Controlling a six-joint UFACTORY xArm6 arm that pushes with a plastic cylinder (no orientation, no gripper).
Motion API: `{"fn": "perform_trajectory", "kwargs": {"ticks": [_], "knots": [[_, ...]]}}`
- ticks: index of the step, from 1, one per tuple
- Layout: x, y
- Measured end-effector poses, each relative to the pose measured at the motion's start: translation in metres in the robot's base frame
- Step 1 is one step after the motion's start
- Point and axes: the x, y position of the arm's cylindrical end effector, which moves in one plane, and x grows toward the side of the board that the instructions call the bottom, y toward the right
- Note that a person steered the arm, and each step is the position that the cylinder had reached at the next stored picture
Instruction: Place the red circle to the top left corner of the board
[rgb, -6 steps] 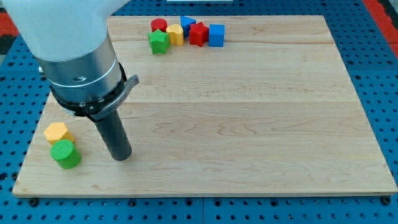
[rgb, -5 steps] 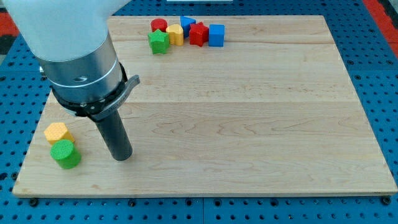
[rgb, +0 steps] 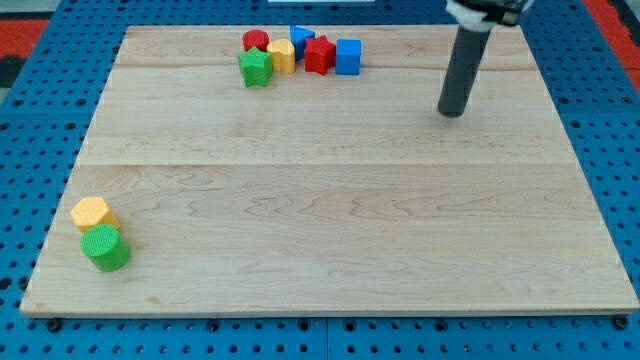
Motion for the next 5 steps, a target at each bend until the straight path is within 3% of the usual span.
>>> {"fn": "perform_trajectory", "kwargs": {"ticks": [2,4,5], "knots": [[-0.087,-0.011],[-0.142,-0.117],[-0.141,-0.169]]}}
